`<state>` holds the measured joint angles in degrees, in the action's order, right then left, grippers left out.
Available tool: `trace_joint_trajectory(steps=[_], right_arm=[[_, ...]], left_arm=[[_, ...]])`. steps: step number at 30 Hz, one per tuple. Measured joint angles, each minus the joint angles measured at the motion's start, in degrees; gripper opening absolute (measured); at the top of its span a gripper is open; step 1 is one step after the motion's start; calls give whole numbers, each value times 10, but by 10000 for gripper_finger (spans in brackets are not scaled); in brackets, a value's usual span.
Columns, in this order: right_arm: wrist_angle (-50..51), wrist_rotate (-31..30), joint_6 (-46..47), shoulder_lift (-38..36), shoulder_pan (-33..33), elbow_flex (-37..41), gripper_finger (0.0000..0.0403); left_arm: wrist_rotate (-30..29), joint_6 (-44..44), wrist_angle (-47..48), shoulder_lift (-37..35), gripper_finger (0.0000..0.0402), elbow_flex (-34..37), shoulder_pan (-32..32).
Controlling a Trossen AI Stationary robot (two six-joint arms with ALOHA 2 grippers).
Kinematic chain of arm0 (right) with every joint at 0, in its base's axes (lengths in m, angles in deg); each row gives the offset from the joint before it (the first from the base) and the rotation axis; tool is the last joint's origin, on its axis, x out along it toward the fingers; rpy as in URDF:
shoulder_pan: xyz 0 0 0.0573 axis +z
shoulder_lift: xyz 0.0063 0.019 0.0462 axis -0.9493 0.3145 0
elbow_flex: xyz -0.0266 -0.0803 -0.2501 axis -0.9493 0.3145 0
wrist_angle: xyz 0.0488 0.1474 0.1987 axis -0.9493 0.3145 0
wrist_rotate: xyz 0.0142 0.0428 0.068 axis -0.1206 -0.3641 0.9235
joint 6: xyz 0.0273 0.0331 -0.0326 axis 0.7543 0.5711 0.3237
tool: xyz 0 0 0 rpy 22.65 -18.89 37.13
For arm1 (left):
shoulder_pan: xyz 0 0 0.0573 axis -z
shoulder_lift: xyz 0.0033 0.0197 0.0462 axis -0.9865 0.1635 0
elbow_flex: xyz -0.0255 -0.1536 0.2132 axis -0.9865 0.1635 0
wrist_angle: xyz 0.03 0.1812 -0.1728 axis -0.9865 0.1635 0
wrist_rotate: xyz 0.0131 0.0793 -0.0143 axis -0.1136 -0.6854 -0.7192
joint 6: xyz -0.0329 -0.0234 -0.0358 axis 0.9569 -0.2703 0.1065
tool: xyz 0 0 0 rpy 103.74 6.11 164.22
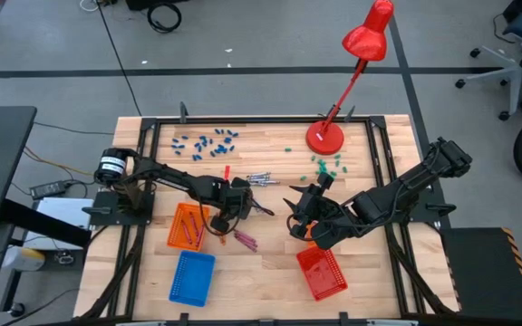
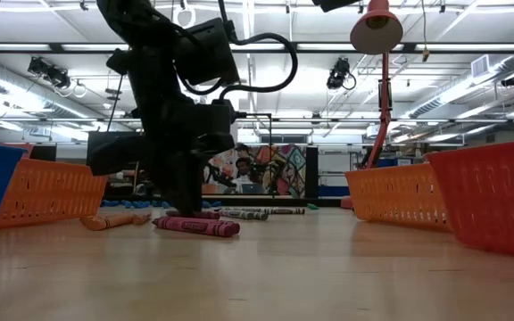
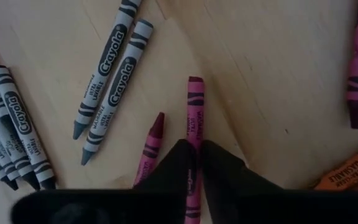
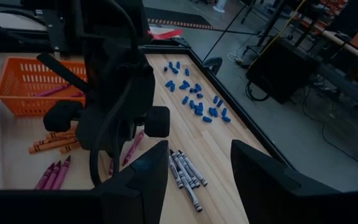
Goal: Sort crayons
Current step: Put the red crayon into the left orange bin
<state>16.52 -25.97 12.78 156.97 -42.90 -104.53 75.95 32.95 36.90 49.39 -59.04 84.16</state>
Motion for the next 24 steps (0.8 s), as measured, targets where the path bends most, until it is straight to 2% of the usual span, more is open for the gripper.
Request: trace_joint_trajectory(steps=[4,11,17,24], right_arm=[[0,0,0,0,0,0,178],[1,0,-1,0,0,0,178],[2,0,-3,0,0,0,178],[4,0,-2,0,0,0,178]], left_arm=[[1,-5,0,0,16,0,0],[-17,-7,-3,-17,29,2,11],[-6,-5,11,-58,32,5,32],[-40,2,30,-103,33,4,68]])
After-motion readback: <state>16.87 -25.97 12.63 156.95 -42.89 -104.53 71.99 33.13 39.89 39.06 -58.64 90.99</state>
